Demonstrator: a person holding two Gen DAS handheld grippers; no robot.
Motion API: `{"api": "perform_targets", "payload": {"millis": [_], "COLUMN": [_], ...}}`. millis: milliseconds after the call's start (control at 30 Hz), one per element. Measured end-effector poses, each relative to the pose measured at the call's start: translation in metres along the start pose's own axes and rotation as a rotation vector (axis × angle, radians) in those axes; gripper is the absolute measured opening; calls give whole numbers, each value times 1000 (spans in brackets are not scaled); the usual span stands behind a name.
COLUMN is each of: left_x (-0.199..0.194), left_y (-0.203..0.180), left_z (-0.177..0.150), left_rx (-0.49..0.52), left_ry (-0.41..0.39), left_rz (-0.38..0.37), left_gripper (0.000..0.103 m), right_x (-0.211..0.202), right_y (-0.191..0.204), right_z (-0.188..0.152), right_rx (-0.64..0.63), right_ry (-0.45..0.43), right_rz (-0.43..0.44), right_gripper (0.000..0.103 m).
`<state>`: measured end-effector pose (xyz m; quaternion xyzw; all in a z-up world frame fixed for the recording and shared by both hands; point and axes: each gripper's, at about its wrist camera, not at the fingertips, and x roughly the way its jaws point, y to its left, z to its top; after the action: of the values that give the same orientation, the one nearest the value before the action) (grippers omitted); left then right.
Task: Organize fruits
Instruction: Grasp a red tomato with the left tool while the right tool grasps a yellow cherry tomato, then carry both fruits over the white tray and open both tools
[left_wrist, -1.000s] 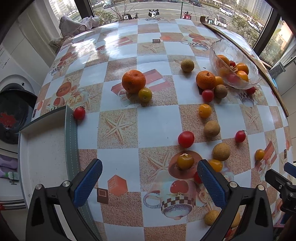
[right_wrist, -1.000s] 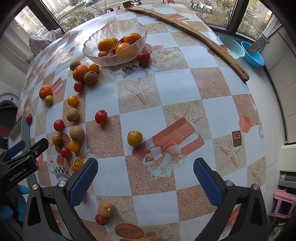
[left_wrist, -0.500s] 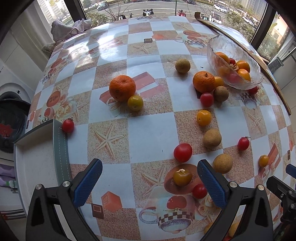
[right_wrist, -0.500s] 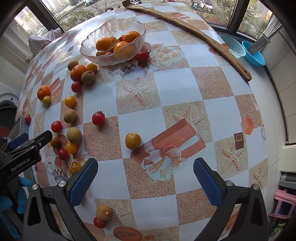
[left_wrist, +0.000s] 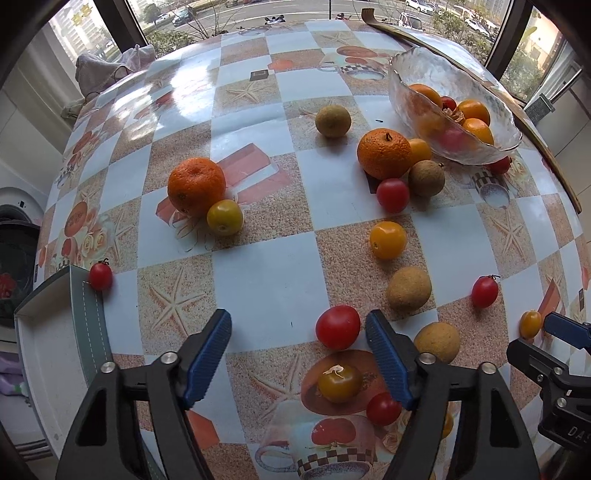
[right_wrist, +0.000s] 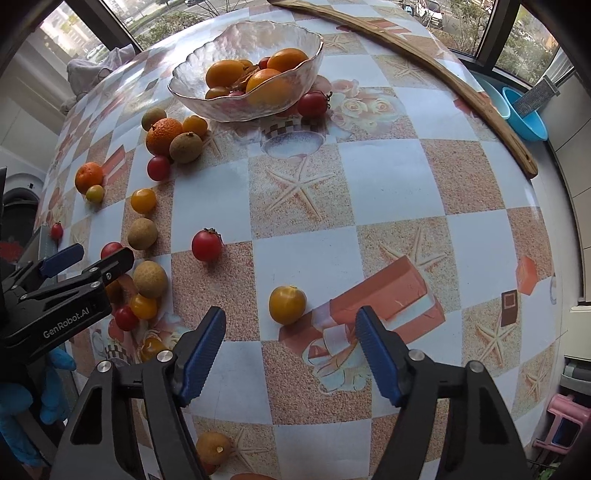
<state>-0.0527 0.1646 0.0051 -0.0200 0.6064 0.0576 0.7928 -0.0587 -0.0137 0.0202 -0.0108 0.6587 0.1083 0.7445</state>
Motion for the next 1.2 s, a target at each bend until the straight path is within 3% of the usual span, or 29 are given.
{"api": "perform_targets", "payload": {"millis": [67, 100, 200, 233, 267, 300, 567, 767, 967, 1200], "left_x": [1, 1, -3, -4, -5, -5, -28, -53, -69, -78], "left_y": [-2, -2, -7, -9, -12, -13, 2, 34, 77, 146], "left_z": [1, 1, 1, 1, 0, 0, -10, -24, -41, -69], "left_rx": [1, 3, 13, 21, 29, 35, -11, -66, -133, -226], "left_ry": [-2, -3, -9, -13, -18, -18, -48, -76, -93, -102], "left_rz": [-1, -7, -46, -52, -59, -63, -121, -125, -91, -5], "left_gripper": [71, 65, 43, 38, 26, 24, 24, 24, 24, 24], "right_x": [4, 4, 6, 6, 6, 6, -8, -22, -33, -34], "right_y": [3, 5, 13, 15, 17, 17, 5, 21, 63, 139], "right_z": [0, 0, 1, 1, 2, 2, -3, -1, 1, 4], "right_rx": [-8, -17, -48, -55, -60, -60, 11, 1, -60, -169], "right_ry": [2, -4, -9, -10, -11, -11, -24, -35, -46, -41], "right_rz": [-8, -17, -42, -49, -53, -51, 56, 95, 140, 201], "right_gripper": [69, 68, 52, 42, 27, 22, 21, 22, 22, 22]}}
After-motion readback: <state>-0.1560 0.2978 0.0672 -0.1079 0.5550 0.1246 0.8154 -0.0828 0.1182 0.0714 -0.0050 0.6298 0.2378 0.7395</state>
